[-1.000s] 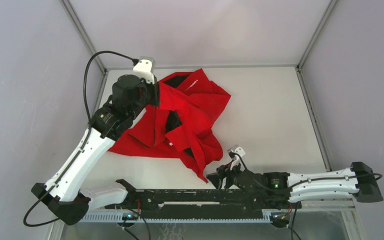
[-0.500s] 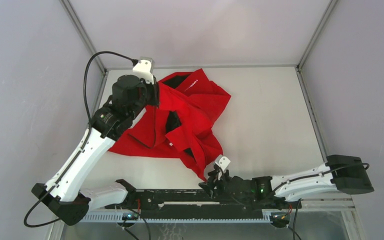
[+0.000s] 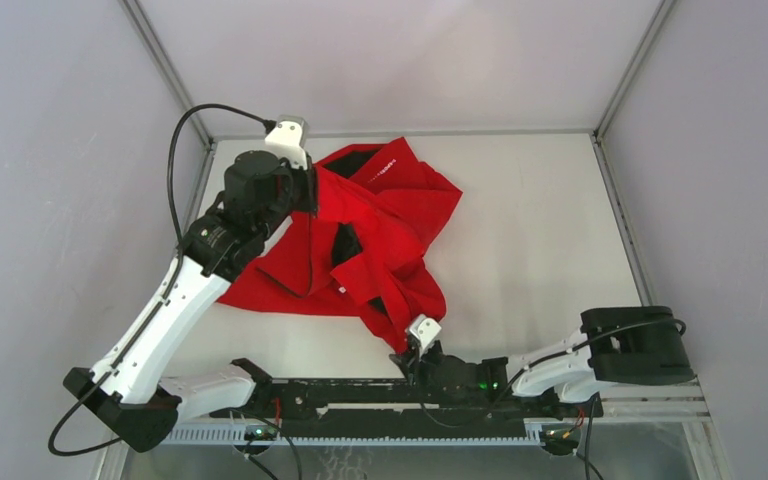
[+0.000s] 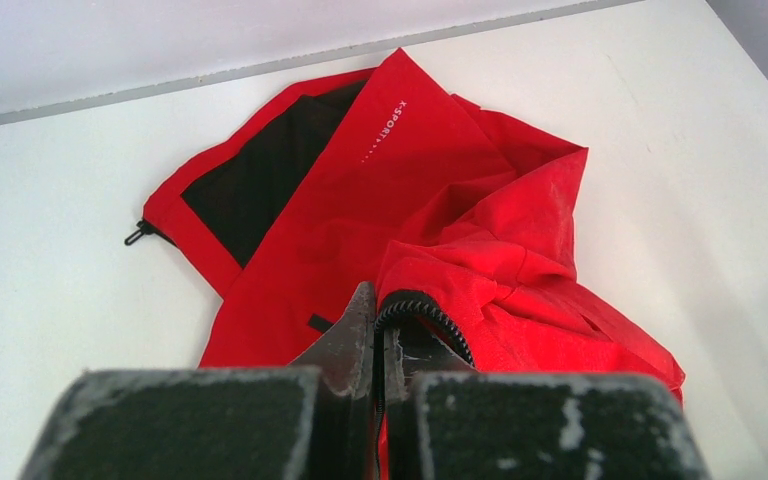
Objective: Zip up the jacket
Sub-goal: Flatten out the jacket at the center of the board.
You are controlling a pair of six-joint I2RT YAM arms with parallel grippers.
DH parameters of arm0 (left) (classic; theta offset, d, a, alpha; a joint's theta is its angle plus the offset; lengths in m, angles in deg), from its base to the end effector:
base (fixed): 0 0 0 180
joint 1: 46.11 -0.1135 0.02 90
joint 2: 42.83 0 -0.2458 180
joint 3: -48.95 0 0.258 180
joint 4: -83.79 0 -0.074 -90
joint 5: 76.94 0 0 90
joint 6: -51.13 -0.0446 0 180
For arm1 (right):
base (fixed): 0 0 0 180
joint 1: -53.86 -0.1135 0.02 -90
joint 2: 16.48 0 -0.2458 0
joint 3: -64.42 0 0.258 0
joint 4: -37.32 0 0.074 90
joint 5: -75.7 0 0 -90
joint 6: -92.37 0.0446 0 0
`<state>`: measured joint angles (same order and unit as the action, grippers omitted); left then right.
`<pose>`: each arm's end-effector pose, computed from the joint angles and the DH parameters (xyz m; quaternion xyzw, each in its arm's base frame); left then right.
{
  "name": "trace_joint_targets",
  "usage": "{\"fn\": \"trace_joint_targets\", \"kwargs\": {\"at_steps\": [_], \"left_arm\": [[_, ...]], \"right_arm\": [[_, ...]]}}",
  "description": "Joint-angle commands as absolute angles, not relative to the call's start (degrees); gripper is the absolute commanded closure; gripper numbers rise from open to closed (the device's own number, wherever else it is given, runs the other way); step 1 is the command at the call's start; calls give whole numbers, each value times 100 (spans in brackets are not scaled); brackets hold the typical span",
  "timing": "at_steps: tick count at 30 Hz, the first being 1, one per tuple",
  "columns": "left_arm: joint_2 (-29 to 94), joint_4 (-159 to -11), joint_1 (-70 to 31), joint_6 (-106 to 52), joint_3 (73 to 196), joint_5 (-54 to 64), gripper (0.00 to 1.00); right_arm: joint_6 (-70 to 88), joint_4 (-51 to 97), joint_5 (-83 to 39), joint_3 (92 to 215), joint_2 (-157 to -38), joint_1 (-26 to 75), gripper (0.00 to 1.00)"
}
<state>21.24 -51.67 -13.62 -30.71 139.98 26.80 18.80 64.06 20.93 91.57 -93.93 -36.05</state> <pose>0.2202 -0.1277 0.4161 0.0997 0.7980 -0.1132 0.5835 0.0261 0.2326 0.1108 -0.3441 0.7381 0.2662 0.5156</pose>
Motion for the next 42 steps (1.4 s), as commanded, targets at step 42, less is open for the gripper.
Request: {"fn": "trace_joint_targets", "kwargs": {"at_steps": [42], "left_arm": [[495,-5364,-1508,-3228,16980,2886,100]], "right_arm": [[-711,-1669,2549,19996,-8144,-2350,100]]}}
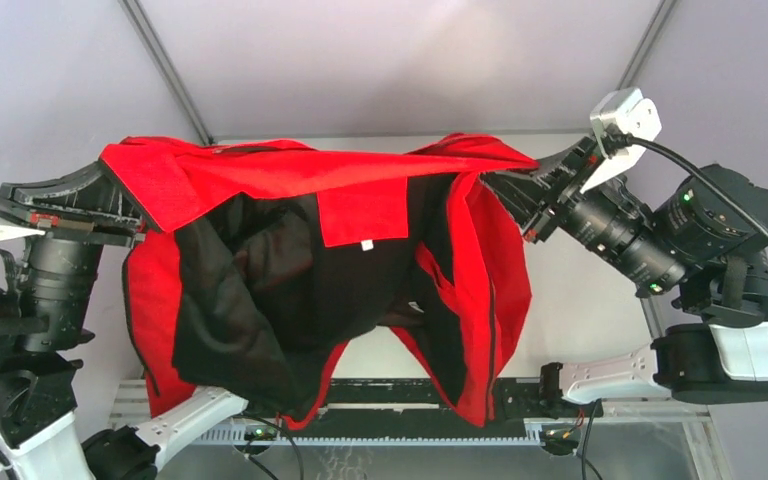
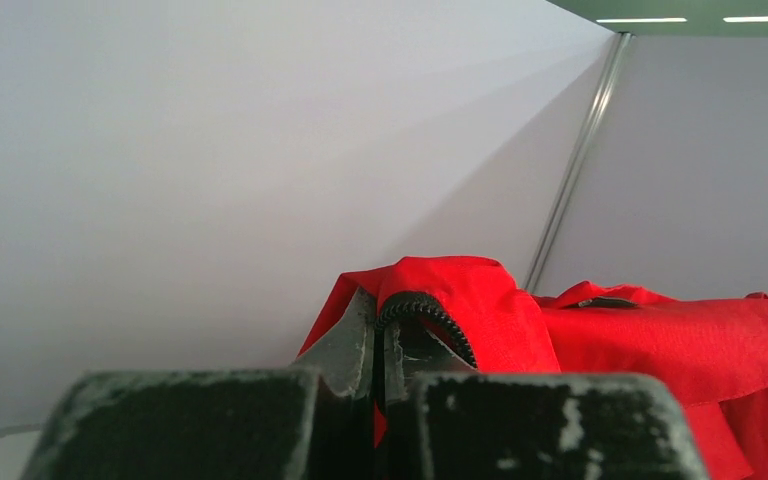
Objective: Zip up the jacket
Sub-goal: Flatten out the jacket at the center of the board.
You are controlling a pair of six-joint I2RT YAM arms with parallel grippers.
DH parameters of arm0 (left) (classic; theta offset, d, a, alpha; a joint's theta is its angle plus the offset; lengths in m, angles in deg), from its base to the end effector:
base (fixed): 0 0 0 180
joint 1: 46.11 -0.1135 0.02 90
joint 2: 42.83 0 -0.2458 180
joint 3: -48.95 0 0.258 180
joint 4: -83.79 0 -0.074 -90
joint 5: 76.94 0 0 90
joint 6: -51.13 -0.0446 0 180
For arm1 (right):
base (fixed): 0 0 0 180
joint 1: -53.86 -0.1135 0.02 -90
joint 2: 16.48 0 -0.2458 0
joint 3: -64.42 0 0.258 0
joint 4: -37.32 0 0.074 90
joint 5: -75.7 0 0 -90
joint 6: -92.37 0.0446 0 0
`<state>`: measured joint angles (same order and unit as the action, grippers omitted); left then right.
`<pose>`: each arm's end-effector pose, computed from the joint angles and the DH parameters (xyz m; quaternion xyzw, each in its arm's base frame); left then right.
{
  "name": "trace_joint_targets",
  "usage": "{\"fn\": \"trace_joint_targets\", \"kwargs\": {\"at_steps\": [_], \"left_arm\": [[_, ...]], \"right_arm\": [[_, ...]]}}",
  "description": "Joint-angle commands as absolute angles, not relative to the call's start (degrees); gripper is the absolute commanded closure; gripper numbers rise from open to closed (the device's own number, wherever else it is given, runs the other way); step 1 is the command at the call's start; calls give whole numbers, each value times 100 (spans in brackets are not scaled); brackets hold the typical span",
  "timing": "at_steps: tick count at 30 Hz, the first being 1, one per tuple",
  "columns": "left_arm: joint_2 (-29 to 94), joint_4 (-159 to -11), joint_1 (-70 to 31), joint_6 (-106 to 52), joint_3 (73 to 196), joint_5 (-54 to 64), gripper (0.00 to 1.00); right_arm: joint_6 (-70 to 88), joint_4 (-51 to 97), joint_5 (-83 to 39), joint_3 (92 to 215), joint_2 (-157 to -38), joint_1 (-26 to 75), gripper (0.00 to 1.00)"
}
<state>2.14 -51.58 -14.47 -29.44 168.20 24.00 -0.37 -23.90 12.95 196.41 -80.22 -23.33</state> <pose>0.0201 -0.0024 0.5938 0.0155 0.5069 -0.2570 0.8227 0.0464 0.1121 0.5875 -0.2783 0.6068 0.3162 0.6741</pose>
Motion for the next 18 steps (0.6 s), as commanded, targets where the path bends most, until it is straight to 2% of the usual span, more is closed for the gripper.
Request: {"fn": "trace_joint_targets", "kwargs": {"at_steps": [1,3,8,12,18], "left_arm": [[588,-5307,-1510,-3285,16929,2982,100],[802,-5270,-1509,-3400,16679,3320,100],[1128,-5799,-1508,-3622,15244,4573,100],[1508,-6180,-1520,-3448,14503,5125,100],[2431,-6103,-1730,-3092,14264,5597,100]], "right_arm": [[-871,-1512,2869,19918,-8209,-2251,100],[-854,-1437,2998,19723,-8319,-1692,100],[478,-1693,1007,18735,-8543,899,100],[1054,-1412,-220,17785,-9017,2344,100],[1547,-912,-1183,17128,-9891,3179,100]]}}
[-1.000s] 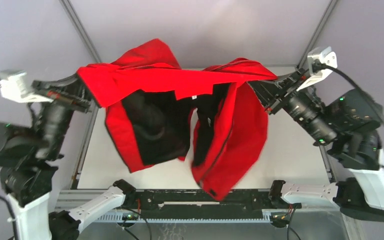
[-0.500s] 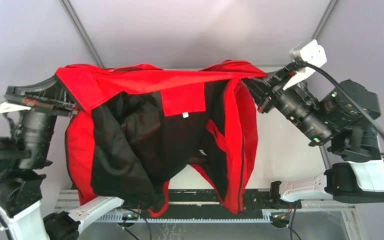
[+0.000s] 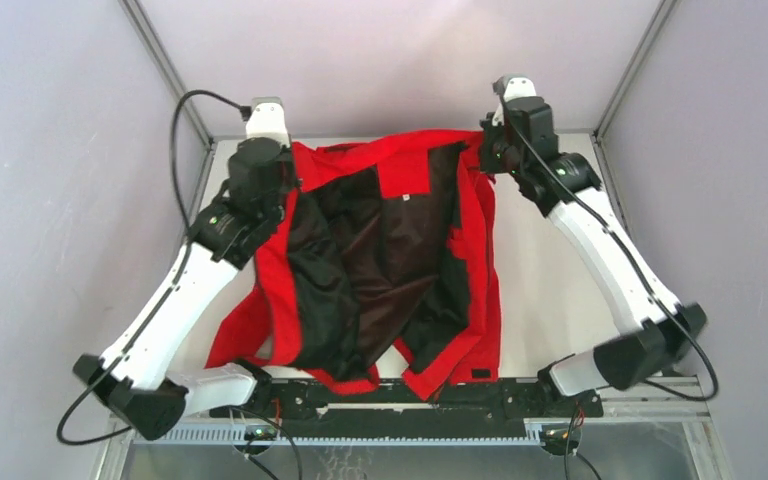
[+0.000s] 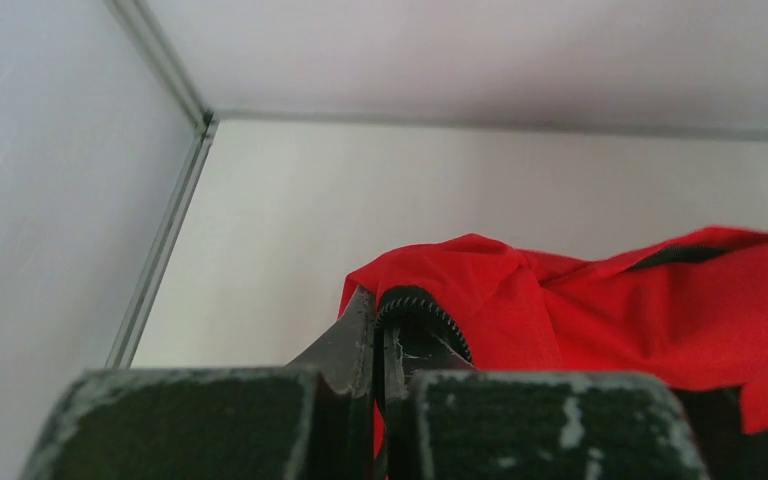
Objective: Zip up the jacket
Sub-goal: Flatten out the jacket at the center of the board.
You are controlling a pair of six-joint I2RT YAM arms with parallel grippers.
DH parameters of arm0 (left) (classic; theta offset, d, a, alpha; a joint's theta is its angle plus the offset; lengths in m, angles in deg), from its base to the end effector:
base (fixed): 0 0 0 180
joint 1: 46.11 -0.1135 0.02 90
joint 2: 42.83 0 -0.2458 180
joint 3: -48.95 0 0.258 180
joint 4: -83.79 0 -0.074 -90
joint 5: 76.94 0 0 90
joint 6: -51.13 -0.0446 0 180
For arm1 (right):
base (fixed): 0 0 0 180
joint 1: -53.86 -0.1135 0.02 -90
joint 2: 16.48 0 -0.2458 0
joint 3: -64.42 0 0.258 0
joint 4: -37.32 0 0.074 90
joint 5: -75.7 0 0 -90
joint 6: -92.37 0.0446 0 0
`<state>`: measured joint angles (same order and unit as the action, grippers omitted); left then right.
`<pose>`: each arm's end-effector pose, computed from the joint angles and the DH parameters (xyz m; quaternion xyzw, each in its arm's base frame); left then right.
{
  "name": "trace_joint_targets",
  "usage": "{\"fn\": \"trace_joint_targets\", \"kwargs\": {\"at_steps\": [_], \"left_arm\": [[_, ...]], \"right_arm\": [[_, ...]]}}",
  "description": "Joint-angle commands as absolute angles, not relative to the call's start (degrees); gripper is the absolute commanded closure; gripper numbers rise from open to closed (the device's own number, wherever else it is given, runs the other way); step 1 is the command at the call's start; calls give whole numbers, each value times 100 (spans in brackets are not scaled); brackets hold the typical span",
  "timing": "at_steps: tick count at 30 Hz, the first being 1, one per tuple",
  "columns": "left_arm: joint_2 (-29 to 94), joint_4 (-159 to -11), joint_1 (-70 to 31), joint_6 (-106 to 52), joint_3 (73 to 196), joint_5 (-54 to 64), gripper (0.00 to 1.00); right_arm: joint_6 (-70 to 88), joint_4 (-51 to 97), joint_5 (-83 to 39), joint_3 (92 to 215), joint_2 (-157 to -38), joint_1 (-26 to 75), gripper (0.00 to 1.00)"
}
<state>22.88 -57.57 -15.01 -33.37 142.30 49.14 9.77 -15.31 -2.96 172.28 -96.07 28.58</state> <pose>0.2323 -0.1095 0.4362 -0.0295 0.7591 0.0370 0.6493 0.2841 0.1245 0.4289 -0.0771 0.8344 0.0721 0.5409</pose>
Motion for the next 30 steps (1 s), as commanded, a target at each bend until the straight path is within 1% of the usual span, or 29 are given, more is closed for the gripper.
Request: {"fn": "trace_joint_targets", "kwargs": {"at_steps": [1,5,10,12,16,18,19,20,21,22,23,24,25,26,27,30], "left_arm": [[2554,-6075,-1803,-3015,14275,5588,100],[3070,-6047,-2044,-2818,14553,5518,100],[4036,-5769,-2209,-3007,15695,5472,100],[4489,-5613,-2240,-3123,16252,5470,100],[5735,-5109,-2308,-3232,17912,5428,100],[6400,-4706,-2396,-3121,18777,5255,100],[6725,-4485,-2444,-3059,19201,5109,100],[6995,-4309,-2474,-3009,19512,4974,99],[7201,-4211,-2487,-2981,19713,4895,89],[7305,-4213,-2490,-2967,19740,4802,77],[7333,-4274,-2492,-2946,19609,4682,66],[7276,-4359,-2492,-2909,19409,4559,56],[7174,-4458,-2492,-2851,19171,4479,45],[7003,-4575,-2492,-2794,18897,4357,38],[6796,-4737,-2492,-2758,18594,4217,33],[6105,-5010,-2492,-2584,17836,3957,31]], "right_arm": [[1573,-849,-1313,17158,-10041,3222,100],[1645,-849,-1563,17809,-10811,3253,100],[1777,-1340,-1770,19474,-11965,3184,100],[1827,-1478,-1743,20204,-12447,3119,100],[2037,-1558,-1744,21600,-13475,3044,100],[2122,-1550,-1956,22170,-13999,3044,100],[2188,-1550,-2048,22388,-14215,3057,97],[2222,-1505,-2197,22388,-14361,3072,86],[2271,-1407,-2282,22269,-14381,3102,73],[2282,-1296,-2361,22043,-14334,3123,54],[2289,-1159,-2456,21779,-14246,3155,42],[2291,-1038,-2559,21477,-14109,3194,35],[2286,-942,-2672,21221,-13953,3244,30],[2288,-877,-2756,20954,-13788,3282,26],[2285,-824,-2818,20602,-13584,3323,23],[2231,-560,-2860,19655,-12670,3403,22]]}}
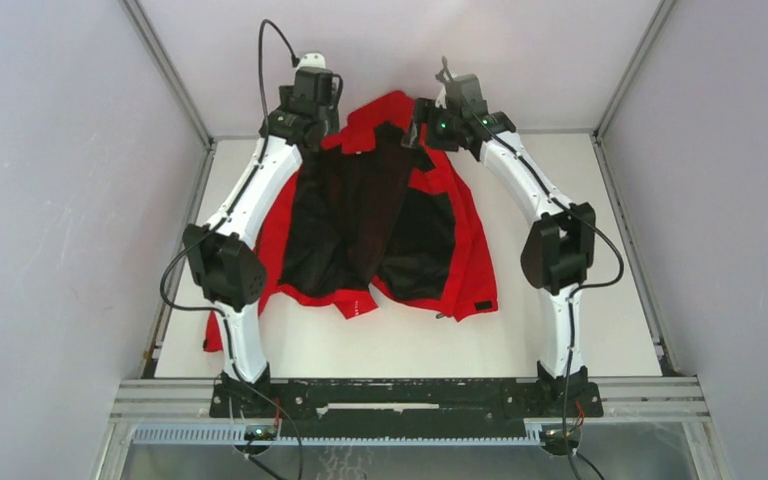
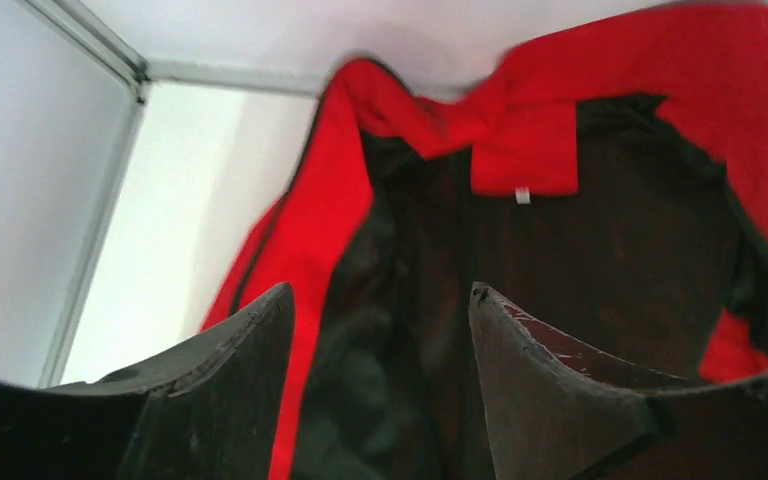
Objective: Zip up the jacket
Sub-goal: Flatten out the jacket at the center of the board.
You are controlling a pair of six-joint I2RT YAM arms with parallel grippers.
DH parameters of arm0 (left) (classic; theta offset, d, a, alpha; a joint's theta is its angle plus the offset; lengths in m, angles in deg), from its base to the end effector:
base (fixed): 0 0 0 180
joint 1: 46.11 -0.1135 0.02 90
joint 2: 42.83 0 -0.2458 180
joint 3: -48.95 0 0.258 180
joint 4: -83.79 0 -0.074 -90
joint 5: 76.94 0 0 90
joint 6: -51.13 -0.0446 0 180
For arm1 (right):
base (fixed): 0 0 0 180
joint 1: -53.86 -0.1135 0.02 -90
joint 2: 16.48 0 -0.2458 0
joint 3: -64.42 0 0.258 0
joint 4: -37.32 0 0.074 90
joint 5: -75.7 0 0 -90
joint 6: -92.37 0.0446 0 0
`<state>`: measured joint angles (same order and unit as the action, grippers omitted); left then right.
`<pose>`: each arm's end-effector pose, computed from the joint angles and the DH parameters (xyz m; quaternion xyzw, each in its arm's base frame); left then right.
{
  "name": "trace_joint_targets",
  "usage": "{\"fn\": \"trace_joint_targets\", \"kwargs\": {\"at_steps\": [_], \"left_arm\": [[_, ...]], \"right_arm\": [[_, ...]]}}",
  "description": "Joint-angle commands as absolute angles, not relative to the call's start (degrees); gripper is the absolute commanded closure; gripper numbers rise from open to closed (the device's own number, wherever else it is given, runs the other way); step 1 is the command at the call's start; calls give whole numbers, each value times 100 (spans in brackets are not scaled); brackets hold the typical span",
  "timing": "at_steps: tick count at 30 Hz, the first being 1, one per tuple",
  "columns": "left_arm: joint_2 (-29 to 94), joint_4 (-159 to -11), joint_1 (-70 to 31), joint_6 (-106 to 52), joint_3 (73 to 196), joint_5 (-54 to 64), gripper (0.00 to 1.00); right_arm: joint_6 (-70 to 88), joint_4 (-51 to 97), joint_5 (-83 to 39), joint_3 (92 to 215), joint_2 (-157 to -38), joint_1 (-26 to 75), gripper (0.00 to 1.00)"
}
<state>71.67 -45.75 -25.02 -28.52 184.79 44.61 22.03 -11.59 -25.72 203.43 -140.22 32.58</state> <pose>0.4377 -0.1438 0.3765 -0.0595 0.8389 0.0935 0.5328 0.4659 0.1909 0.3206 -0.0594 0.8763 0.2465 0.4096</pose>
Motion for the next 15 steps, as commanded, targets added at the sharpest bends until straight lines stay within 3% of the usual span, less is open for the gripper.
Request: {"fn": "trace_joint_targets", "kwargs": {"at_steps": [1,15], "left_arm": [[5842,-5037,-2491,-2497,17633,3915,31],[2137,-5306,-2483,-1731,13736,2356,28]], "right_arm": [[2206,-465,-2821,19324,-12371,3411,21],[2456,121,-2485,14347,-8474,3383,25]]}}
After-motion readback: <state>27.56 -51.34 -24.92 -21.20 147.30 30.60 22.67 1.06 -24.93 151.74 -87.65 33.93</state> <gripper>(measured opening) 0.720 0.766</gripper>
